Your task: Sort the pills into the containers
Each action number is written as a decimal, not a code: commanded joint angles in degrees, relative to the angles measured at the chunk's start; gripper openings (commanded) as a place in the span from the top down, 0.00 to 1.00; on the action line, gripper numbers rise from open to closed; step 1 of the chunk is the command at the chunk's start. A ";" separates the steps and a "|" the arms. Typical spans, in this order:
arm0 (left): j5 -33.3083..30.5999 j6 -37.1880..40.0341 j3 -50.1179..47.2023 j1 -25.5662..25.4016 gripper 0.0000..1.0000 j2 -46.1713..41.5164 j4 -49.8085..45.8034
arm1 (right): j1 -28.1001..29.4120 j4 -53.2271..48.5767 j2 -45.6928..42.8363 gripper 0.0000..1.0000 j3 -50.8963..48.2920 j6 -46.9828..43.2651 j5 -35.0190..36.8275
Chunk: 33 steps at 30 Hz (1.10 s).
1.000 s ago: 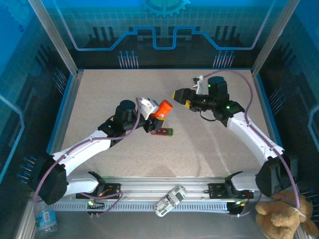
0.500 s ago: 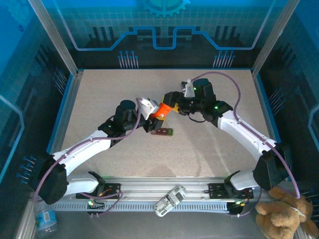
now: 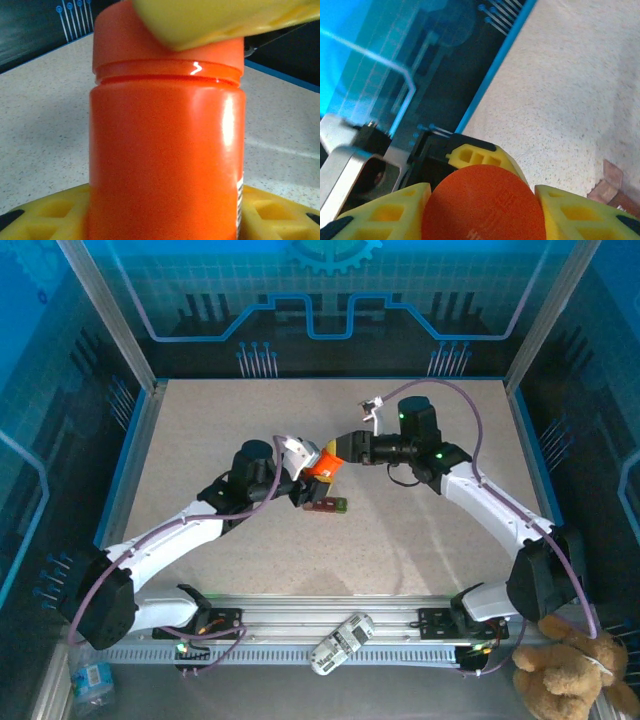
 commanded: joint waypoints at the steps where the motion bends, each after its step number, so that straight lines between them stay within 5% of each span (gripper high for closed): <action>1: 4.21 -2.79 2.98 0.01 1.00 0.38 -0.13 | -2.62 2.14 -0.27 0.47 -2.31 -12.82 -5.28; 5: 4.04 -2.81 3.00 -0.02 1.00 0.52 -0.20 | -5.43 10.57 -1.82 0.28 -5.36 1.40 -3.47; 11: -0.70 -2.72 2.46 0.00 1.00 0.63 -0.29 | -7.03 11.85 -6.52 0.22 -8.98 19.53 7.30; 18: -0.64 -0.35 2.81 -0.01 1.00 0.65 -1.96 | -2.77 3.12 -6.59 0.22 -5.06 20.04 13.63; 33: -0.47 -0.76 3.16 -0.02 1.00 0.96 -1.22 | 5.71 -0.67 -1.86 0.27 0.24 18.09 15.85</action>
